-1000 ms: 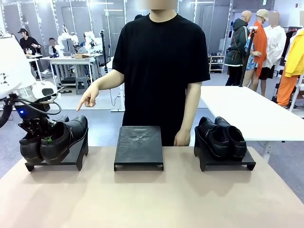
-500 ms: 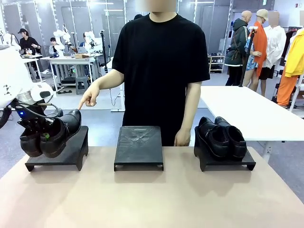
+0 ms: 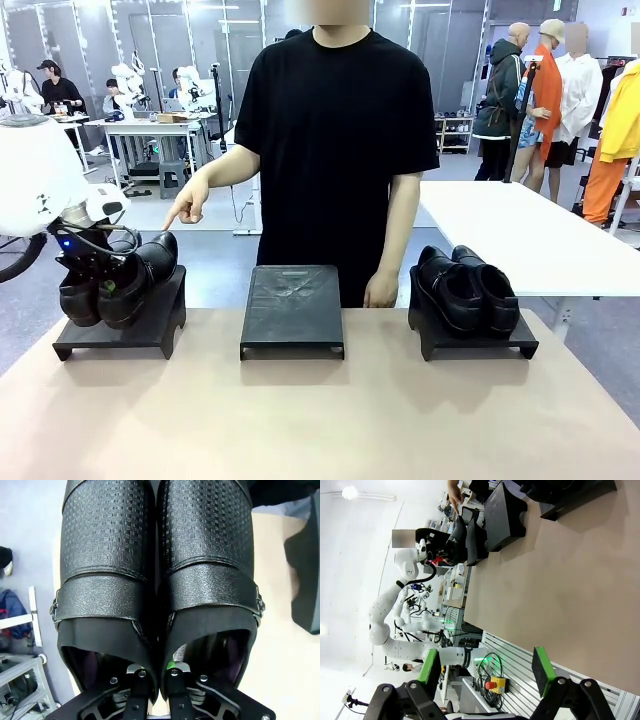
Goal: Place the shoes on the stand as instructed by the person.
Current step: Pick up another pair of Shoes and place it on the Shoes Stand indicated by the person.
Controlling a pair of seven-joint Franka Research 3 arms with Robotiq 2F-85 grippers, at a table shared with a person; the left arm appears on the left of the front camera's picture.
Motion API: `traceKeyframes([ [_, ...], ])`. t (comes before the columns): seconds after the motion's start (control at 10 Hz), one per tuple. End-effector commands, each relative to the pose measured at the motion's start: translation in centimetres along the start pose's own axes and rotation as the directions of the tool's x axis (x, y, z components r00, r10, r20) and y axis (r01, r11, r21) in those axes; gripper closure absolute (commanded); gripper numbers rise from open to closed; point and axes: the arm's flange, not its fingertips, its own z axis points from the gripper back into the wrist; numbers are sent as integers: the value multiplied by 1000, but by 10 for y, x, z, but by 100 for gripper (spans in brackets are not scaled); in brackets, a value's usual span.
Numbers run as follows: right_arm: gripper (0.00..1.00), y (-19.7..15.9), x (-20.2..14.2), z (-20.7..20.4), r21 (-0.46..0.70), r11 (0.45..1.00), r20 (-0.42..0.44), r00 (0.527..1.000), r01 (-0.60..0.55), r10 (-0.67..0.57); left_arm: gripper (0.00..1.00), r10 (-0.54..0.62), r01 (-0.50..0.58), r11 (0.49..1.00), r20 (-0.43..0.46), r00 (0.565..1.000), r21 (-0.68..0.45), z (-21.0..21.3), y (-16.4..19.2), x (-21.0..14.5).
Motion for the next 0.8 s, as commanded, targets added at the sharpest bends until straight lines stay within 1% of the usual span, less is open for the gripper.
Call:
traceKeyframes([
  [0.0,7,2,1,1,12,1000,11,1000,-22,22,93,34,-35,999,40,999,36,-6,0,18],
  [0.2,7,2,1,1,12,1000,11,1000,-22,22,93,39,-40,999,11,999,21,-24,3,23],
  [0.7,7,2,1,1,12,1000,11,1000,-22,22,93,61,-61,998,8,998,19,-39,5,23],
])
